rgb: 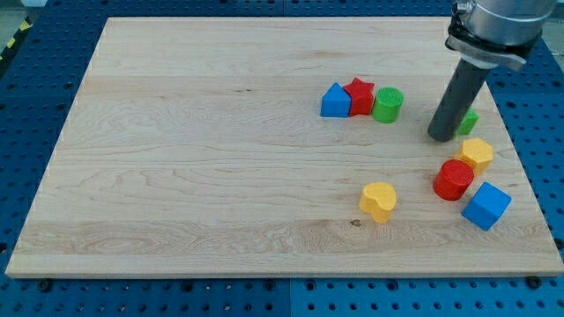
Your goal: Slide the green star to the right of the green circle
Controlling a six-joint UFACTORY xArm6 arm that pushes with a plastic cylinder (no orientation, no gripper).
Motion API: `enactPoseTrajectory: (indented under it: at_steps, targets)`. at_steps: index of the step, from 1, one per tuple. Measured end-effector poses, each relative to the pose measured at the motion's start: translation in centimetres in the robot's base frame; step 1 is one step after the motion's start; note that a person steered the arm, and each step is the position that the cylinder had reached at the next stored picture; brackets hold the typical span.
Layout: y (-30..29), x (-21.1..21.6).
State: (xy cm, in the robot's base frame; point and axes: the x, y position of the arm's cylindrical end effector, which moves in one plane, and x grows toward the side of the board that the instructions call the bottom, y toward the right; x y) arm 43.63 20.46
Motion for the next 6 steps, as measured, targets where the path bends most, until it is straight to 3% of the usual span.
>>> enactPoseTrajectory:
  at_steps: [1,2,4,6]
  targets:
    - [0.0,-0.5]
    - [0.8,1.7]
    - [7.1,2.0]
    - [6.6,-2.4]
